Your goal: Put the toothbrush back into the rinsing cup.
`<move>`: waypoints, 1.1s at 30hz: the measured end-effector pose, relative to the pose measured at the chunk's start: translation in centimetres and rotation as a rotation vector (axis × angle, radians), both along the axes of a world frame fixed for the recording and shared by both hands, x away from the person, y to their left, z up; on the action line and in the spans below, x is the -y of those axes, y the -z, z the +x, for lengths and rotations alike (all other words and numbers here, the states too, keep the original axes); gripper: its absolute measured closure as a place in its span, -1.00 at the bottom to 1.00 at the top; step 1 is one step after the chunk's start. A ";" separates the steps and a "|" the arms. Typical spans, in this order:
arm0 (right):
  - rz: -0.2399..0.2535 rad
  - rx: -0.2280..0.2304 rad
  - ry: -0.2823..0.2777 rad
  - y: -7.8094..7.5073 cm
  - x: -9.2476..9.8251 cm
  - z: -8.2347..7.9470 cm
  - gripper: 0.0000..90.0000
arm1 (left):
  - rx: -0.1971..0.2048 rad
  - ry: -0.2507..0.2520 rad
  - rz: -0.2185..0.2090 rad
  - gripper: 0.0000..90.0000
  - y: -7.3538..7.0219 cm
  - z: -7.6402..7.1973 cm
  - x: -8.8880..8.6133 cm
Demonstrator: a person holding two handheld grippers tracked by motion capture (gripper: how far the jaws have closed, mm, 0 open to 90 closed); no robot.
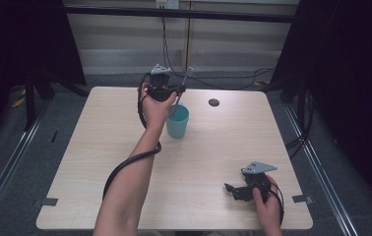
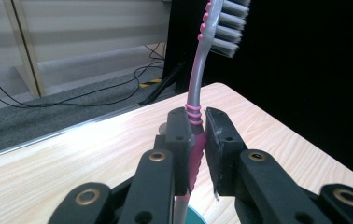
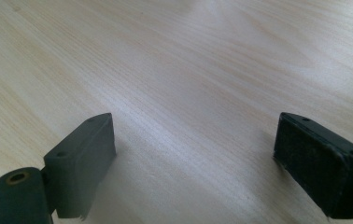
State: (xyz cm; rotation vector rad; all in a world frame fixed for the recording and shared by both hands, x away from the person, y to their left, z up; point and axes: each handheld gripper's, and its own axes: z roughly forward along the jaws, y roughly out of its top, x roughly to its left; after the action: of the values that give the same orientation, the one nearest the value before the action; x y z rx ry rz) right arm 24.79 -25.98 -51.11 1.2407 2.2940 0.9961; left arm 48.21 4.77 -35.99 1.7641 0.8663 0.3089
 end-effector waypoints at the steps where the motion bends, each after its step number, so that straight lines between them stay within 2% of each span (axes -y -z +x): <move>1: 0.000 0.000 -0.002 0.0 0.0 0.0 -0.73 | -0.001 0.001 -0.002 0.79 0.3 -0.1 0.1; 9: 0.000 0.000 -0.004 0.0 0.0 0.0 -0.73 | -0.008 0.003 0.037 0.79 1.7 -0.4 0.3; 12: 0.000 0.000 -0.005 0.0 0.0 0.0 -0.73 | -0.012 0.001 0.031 0.79 2.4 -0.4 0.4; 16: 0.000 0.000 -0.005 0.0 0.0 0.0 -0.73 | -0.026 0.004 0.044 0.79 3.0 -0.4 0.4; 33: 0.001 -0.003 -0.008 0.0 0.0 0.0 -0.73 | -0.054 -0.010 0.071 0.78 4.1 -1.2 -0.6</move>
State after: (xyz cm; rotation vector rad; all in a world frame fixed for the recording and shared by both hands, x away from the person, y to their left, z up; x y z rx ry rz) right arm 24.75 -25.95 -51.11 1.2344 2.3028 0.9992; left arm 47.00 5.37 -40.12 1.8418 0.9130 0.3032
